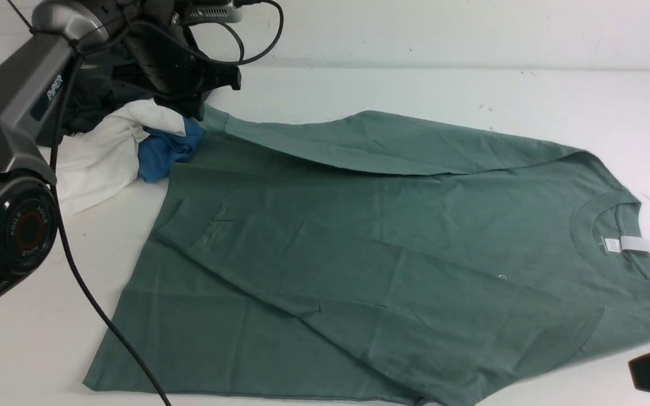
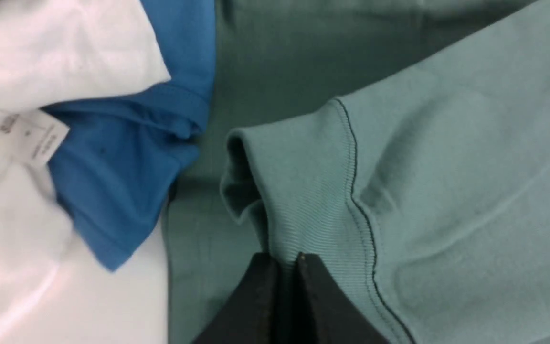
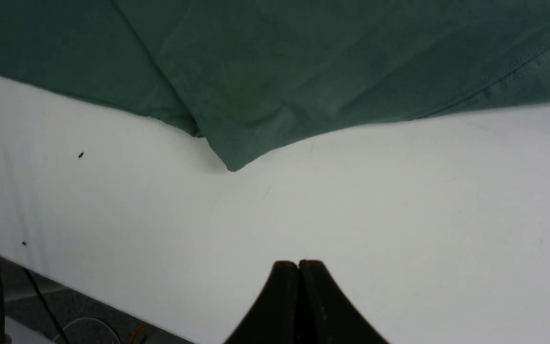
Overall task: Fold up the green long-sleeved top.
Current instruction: Use the left arm to drag and drop the cuff onto the cuff closest to the left arm
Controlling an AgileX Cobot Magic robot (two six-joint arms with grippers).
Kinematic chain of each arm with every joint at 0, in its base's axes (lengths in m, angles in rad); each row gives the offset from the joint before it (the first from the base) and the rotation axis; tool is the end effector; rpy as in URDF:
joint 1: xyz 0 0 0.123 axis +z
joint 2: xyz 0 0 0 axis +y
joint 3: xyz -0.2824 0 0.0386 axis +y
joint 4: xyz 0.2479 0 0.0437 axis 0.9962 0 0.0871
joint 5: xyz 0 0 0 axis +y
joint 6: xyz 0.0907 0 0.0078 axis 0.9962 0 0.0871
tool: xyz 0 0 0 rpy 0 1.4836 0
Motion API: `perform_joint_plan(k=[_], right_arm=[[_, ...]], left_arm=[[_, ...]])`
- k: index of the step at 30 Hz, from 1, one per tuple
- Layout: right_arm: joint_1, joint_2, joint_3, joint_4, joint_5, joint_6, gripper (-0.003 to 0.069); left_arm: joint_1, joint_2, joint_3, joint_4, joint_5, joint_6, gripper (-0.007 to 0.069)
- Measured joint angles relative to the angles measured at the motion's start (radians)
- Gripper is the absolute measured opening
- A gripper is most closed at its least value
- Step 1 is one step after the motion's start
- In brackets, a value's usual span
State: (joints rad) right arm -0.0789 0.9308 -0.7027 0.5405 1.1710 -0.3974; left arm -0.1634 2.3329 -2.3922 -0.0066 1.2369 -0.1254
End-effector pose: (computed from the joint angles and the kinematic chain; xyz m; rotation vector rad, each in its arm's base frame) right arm 0.1415 0.0321 0.2829 -0.2291 2.6959 0.6230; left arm 0.5029 -0.0835 0.2782 0.0498 2.6648 -0.1029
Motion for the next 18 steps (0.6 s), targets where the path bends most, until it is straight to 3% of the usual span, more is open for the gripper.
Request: perform_joint_plan(k=[7,18], right_arm=[[0.000,0.000,0.000,-0.031,-0.008,0.034,-0.0015],[0.000,0.000,0.000,-0.038,0.018,0.048,-0.0015]], left_arm=[[-0.010,-0.089,0.123,-0.028,0.002,0.013,0.0019],[-0.019,-0.343,0.636,-0.035,-0.002,0.015,0.0019]])
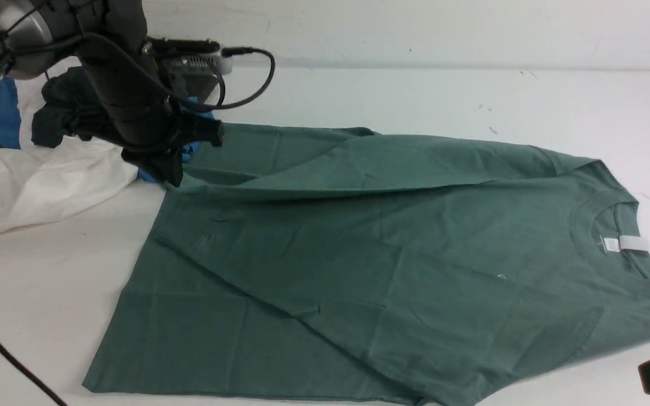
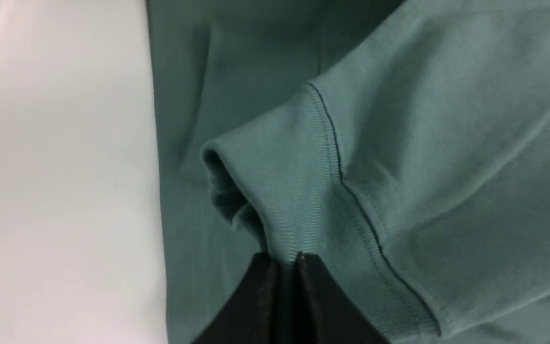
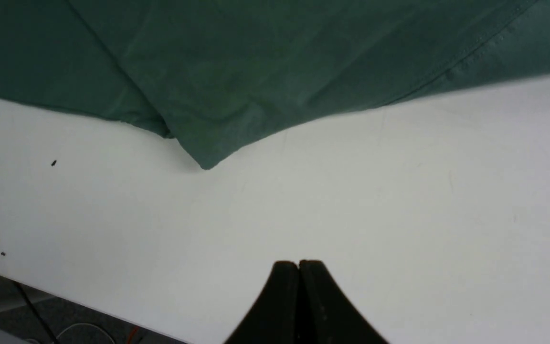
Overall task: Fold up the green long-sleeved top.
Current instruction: Use the left arm to drag and drop the cuff onto the cuff closest to the left arm, then use both arms simultaneously to clamp the lower edge of the clothing fabric
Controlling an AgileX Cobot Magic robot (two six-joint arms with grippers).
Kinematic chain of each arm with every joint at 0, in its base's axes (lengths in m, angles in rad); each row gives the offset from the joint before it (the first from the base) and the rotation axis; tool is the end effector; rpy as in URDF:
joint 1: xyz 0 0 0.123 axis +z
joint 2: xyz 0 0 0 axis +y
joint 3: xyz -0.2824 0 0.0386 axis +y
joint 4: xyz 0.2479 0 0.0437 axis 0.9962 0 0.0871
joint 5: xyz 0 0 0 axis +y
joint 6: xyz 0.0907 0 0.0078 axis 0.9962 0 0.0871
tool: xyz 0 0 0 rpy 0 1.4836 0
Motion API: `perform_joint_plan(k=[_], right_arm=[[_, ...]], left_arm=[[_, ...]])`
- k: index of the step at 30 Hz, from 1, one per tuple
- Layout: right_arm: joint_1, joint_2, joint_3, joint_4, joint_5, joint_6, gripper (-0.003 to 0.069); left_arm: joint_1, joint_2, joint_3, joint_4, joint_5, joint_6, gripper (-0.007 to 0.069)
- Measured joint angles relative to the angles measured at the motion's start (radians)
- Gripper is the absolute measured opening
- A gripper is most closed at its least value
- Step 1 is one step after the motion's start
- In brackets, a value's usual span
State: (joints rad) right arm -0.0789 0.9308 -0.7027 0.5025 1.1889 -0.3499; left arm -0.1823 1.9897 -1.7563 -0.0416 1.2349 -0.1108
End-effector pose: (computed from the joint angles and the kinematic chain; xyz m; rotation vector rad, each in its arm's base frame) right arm 0.1395 0.0298 0.2810 -0.1887 2.7395 0.5981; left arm 0.4109 -0.0794 0.2611 0.0910 2.9568 -0.1005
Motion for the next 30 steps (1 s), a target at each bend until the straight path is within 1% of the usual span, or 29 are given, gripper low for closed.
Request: perform_joint_plan(k=[3,4,6,11,13,16,18,19,20,21,22,24,25,29,30], right_arm=[[0.000,0.000,0.000,0.000,0.000,0.000,-0.0015],[0.000,0.000,0.000,0.000,0.000,0.000,-0.0015],[0.000,0.000,0.000,0.000,0.000,0.000,-0.0015],[0.000,0.000,0.000,0.000,0.000,0.000,-0.0015],[0.000,0.000,0.000,0.000,0.000,0.000,-0.0015],[0.000,0.000,0.000,0.000,0.000,0.000,-0.0015],[0.000,0.000,0.000,0.000,0.000,0.000,-0.0015],[0.000,0.000,0.000,0.000,0.000,0.000,-0.0015],[0.000,0.000,0.000,-0.001,0.000,0.000,-0.0015],[0.000,0.000,0.000,-0.001,0.000,0.000,-0.0015],[0.000,0.000,0.000,-0.001,0.000,0.000,-0.0015],[0.000,0.000,0.000,-0.001,0.000,0.000,-0.0015],[0.000,0.000,0.000,-0.001,0.000,0.000,-0.0015],[0.000,0.000,0.000,-0.001,0.000,0.000,-0.0015],[0.000,0.000,0.000,-0.001,0.000,0.000,-0.0015]], left_arm=[[0.000,-0.005,0.108,-0.028,-0.005,0.000,0.0018],[0.000,-0.005,0.114,-0.031,-0.005,0.000,0.0018],[0.000,-0.002,0.177,-0.066,-0.006,0.000,0.0017],[0.000,0.004,0.198,-0.079,-0.011,0.000,0.0020],[0.000,0.005,0.200,-0.061,-0.015,0.000,0.0041],[0.000,0.005,0.200,-0.043,-0.015,0.000,0.0097],[0.000,0.005,0.200,-0.034,-0.015,0.000,0.0178],[0.000,0.005,0.200,-0.033,-0.015,0.000,0.0185],[0.000,0.005,0.200,-0.029,-0.015,0.000,0.0237],[0.000,0.005,0.201,-0.029,-0.015,0.000,0.0244],[0.000,0.005,0.202,-0.026,-0.015,0.000,0.0286],[0.000,-0.004,0.214,-0.025,-0.020,0.000,0.0314],[0.000,-0.029,0.258,-0.019,-0.028,0.000,0.0325],[0.000,-0.103,0.375,0.009,-0.030,0.000,0.0305],[0.000,-0.154,0.448,0.029,-0.030,0.000,0.0256]])
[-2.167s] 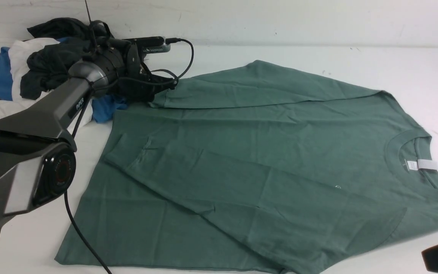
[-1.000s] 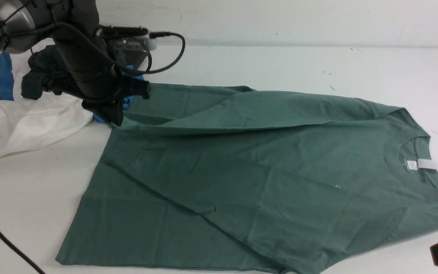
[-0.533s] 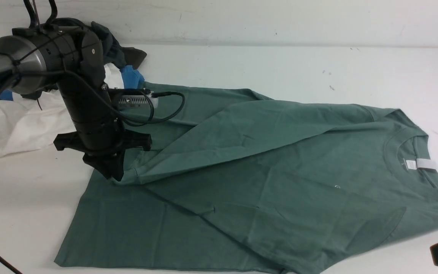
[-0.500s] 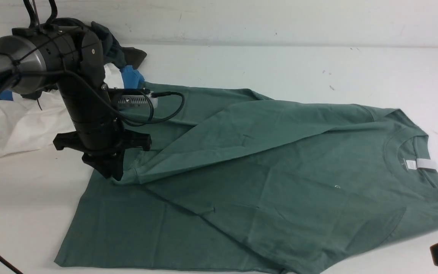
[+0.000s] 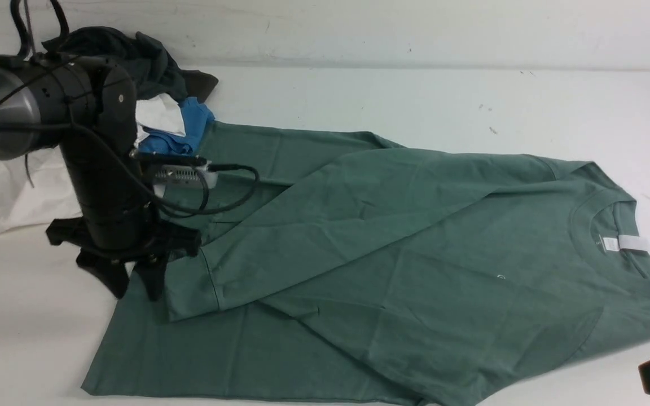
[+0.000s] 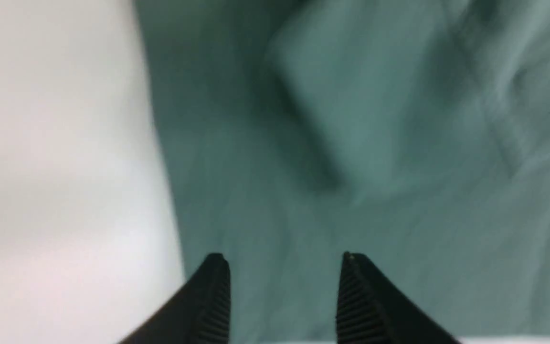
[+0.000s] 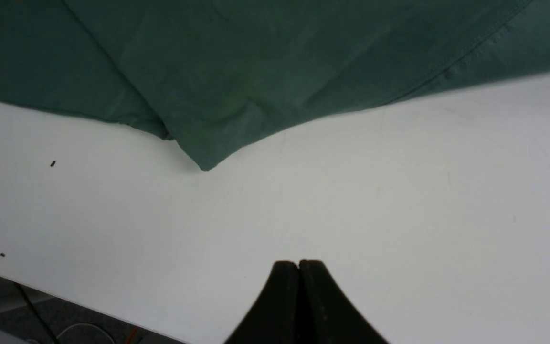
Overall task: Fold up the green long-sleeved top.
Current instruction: Use both arms simultaneously to clamp the lower edge of the clothing fabric
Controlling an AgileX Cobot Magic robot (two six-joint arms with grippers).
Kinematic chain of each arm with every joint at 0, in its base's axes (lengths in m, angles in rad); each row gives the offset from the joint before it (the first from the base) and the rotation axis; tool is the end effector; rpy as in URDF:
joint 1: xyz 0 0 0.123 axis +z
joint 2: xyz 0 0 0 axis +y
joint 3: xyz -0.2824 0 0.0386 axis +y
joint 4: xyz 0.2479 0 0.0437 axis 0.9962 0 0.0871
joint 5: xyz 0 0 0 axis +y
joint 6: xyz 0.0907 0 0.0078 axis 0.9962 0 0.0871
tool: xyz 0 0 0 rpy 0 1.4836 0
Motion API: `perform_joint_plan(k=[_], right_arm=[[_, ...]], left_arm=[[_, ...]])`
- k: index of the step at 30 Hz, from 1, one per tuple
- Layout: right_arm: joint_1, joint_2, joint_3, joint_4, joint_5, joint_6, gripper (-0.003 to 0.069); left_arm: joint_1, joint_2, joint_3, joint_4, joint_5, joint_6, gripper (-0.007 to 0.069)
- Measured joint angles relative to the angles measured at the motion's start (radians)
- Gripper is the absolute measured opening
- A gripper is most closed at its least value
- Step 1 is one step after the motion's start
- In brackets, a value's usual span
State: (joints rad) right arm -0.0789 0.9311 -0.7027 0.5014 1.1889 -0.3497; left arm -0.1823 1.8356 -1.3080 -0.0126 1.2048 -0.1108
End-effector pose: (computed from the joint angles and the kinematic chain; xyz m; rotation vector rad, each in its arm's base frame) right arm 0.1396 0.0297 0.2809 -0.1888 2.7403 0.5968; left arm 0.3346 -0.0628 0.2076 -0.1020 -3.0646 0.0009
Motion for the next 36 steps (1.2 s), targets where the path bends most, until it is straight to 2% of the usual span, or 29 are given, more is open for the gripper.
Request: perform_joint_plan(k=[1,4,7,11,16,17,18,19,23,27,29,30,33,34,35,36], right_arm=[[0.000,0.000,0.000,0.001,0.000,0.000,-0.0015],[0.000,0.005,-0.008,0.006,0.005,-0.028,-0.0015],[0.002,0.026,-0.052,0.005,0.038,-0.072,-0.0015],[0.043,0.078,-0.123,-0.003,0.044,-0.081,-0.0014],[0.254,0.208,-0.212,-0.071,0.044,-0.024,-0.0012],[0.329,0.246,-0.227,-0.108,0.044,0.009,-0.0012],[0.329,0.252,-0.228,-0.108,0.044,0.015,-0.0012],[0.405,0.300,-0.241,-0.158,0.042,0.056,-0.0011],[0.517,0.380,-0.248,-0.264,0.040,0.167,-0.0011],[0.546,0.406,-0.248,-0.289,0.040,0.210,-0.0011],[0.549,0.406,-0.250,-0.292,0.040,0.216,-0.0011],[0.549,0.406,-0.250,-0.292,0.040,0.217,-0.0011],[0.549,0.406,-0.250,-0.293,0.030,0.219,-0.0011],[0.549,0.406,-0.250,-0.293,0.028,0.220,-0.0011],[0.549,0.406,-0.250,-0.293,0.020,0.227,-0.0011],[0.549,0.406,-0.250,-0.292,0.013,0.232,-0.0011]], left_arm=[[0.003,-0.017,0.037,0.003,0.000,0.000,0.0232],[0.022,-0.102,0.171,-0.005,-0.007,-0.009,0.0069],[0.052,-0.155,0.282,-0.025,-0.063,-0.027,0.0008],[0.089,-0.174,0.352,-0.036,-0.110,-0.030,-0.0004],[0.138,-0.174,0.408,-0.038,-0.185,-0.030,-0.0004],[0.140,-0.175,0.409,-0.042,-0.196,-0.030,-0.0004],[0.140,-0.175,0.409,-0.042,-0.200,-0.030,-0.0004],[0.140,-0.175,0.410,-0.043,-0.213,-0.030,-0.0004],[0.140,-0.169,0.410,-0.043,-0.236,-0.030,-0.0001],[0.140,-0.156,0.410,-0.043,-0.250,-0.030,0.0047],[0.140,-0.144,0.410,-0.043,-0.266,-0.029,0.0127],[0.140,-0.144,0.410,-0.043,-0.267,-0.029,0.0135],[0.140,-0.138,0.410,-0.043,-0.274,-0.029,0.0282],[0.140,-0.138,0.410,-0.043,-0.280,-0.029,0.0299],[0.140,-0.138,0.410,-0.043,-0.297,-0.029,0.0362],[0.140,-0.135,0.410,-0.043,-0.310,-0.028,0.0394]])
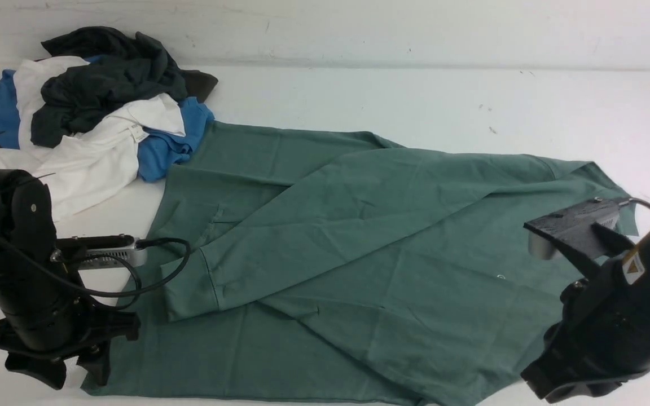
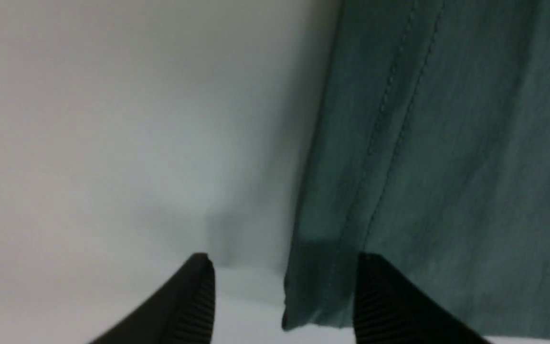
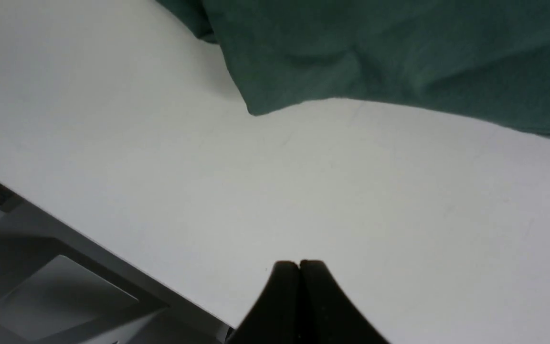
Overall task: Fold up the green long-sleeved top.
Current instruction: Use both arms simultaneously to clamp the lower edge of the clothing fabric
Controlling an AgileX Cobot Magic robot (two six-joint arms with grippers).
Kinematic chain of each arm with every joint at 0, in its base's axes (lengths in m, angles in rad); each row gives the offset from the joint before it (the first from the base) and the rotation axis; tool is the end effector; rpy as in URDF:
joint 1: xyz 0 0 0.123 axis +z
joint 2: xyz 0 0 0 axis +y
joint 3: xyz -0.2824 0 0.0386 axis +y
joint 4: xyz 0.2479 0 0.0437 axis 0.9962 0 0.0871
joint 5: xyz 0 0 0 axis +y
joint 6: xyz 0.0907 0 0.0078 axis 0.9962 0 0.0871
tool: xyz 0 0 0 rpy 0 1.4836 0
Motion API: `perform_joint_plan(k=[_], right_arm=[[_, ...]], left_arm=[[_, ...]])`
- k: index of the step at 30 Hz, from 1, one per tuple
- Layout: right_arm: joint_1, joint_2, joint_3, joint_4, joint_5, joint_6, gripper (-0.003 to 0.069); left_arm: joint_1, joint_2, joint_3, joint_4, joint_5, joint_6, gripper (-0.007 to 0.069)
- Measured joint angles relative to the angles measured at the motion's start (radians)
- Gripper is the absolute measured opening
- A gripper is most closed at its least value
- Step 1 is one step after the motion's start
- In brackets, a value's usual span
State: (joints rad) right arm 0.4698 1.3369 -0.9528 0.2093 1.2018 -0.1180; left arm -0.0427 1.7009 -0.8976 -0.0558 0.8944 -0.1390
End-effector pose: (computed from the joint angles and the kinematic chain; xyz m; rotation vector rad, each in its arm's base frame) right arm 0.1929 0.1177 0.2652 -0.7928 2.9854 0.3214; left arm 0.2744 -0.0157 0.1591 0.2044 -3.0908 0.0605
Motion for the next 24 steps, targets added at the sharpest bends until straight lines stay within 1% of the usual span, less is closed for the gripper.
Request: perform_joint_plan(k=[2,4,7,9,12,13,14,15,16,17,20,21,22,23,24], right_arm=[[0.000,0.000,0.000,0.002,-0.009,0.003,-0.0011],[0.000,0.000,0.000,0.007,-0.017,0.005,-0.0011],[0.000,0.014,0.000,0.012,-0.031,0.005,-0.0008],[0.003,0.033,0.000,0.011,-0.048,0.005,0.0000],[0.038,0.099,-0.002,-0.017,-0.088,0.005,0.0048],[0.045,0.104,-0.002,-0.023,-0.091,0.005,0.0052],[0.071,0.141,-0.004,-0.047,-0.117,0.005,0.0089],[0.079,0.157,-0.004,-0.054,-0.125,0.005,0.0101],[0.109,0.196,-0.005,-0.077,-0.153,0.005,0.0156],[0.128,0.222,-0.006,-0.090,-0.170,0.005,0.0197],[0.182,0.286,-0.006,-0.105,-0.205,0.005,0.0324],[0.186,0.289,-0.006,-0.107,-0.211,0.005,0.0333],[0.213,0.316,-0.006,-0.112,-0.233,0.007,0.0403],[0.239,0.332,-0.006,-0.121,-0.257,0.007,0.0450],[0.251,0.342,-0.006,-0.129,-0.273,0.010,0.0477]], left_arm=[[0.000,0.007,0.000,-0.006,-0.016,0.000,0.0429],[0.000,0.022,0.000,-0.023,-0.023,0.000,0.0449],[0.000,0.039,-0.004,-0.046,-0.016,0.007,0.0433],[0.000,0.049,-0.010,-0.055,-0.006,0.024,0.0390],[0.000,0.057,-0.019,-0.067,0.017,0.060,0.0242],[0.000,0.057,-0.019,-0.069,0.019,0.064,0.0218],[0.000,0.057,-0.020,-0.077,0.029,0.076,0.0117],[0.000,0.057,-0.020,-0.079,0.031,0.076,0.0106],[0.000,0.054,-0.020,-0.085,0.037,0.082,0.0043],[0.000,0.049,-0.019,-0.086,0.042,0.083,0.0027],[0.000,0.024,-0.008,-0.083,0.067,0.085,0.0016],[0.000,0.018,-0.008,-0.082,0.072,0.085,0.0016],[0.000,-0.012,-0.006,-0.082,0.084,0.083,0.0016],[0.000,-0.042,-0.006,-0.084,0.093,0.082,0.0016],[0.000,-0.066,-0.006,-0.086,0.102,0.082,0.0016]])
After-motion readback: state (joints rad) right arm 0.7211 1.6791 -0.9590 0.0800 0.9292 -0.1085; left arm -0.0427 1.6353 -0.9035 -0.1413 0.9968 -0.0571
